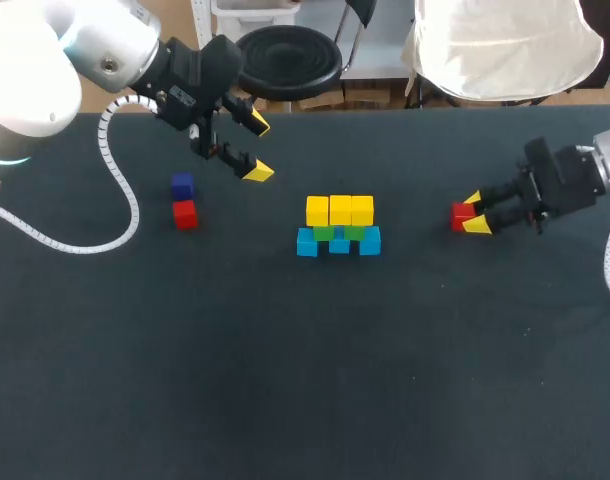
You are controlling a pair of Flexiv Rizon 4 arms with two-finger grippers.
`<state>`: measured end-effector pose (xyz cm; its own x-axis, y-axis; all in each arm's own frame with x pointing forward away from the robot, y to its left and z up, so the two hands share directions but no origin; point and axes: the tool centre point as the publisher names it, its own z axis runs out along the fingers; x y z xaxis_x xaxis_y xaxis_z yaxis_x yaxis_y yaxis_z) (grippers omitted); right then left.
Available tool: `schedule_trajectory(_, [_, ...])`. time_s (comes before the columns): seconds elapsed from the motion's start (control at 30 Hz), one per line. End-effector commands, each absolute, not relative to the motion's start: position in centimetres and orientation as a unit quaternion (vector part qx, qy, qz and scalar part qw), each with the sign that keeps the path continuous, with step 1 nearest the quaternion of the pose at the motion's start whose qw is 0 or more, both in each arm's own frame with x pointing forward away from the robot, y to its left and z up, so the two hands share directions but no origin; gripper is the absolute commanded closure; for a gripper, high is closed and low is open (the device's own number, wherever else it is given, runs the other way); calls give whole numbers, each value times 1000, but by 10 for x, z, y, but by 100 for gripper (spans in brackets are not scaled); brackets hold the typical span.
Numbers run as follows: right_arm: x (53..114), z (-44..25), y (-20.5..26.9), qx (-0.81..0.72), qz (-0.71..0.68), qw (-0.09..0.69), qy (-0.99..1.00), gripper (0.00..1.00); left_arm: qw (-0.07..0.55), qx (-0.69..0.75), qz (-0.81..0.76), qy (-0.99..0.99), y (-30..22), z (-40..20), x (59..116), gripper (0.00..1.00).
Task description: Place the blue cubes, place green cubes on the blue cubes, place the yellow cubes on the green cubes, then place the red cubes on the yellow cubes, and place purple cube on the red cubes.
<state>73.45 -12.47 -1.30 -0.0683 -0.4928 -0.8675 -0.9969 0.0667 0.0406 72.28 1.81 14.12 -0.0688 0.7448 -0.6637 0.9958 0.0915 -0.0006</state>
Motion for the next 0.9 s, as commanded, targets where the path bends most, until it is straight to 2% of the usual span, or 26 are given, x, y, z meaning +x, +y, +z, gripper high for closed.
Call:
schedule_trajectory(0.03, [729, -6, -125, -583, 355, 354, 640, 100, 263, 631, -241, 689, 19, 140, 724, 0])
schedule_trajectory(0.9, [706, 91, -78, -616, 349, 335, 622, 100, 263, 631, -241, 689, 19, 140, 724, 0])
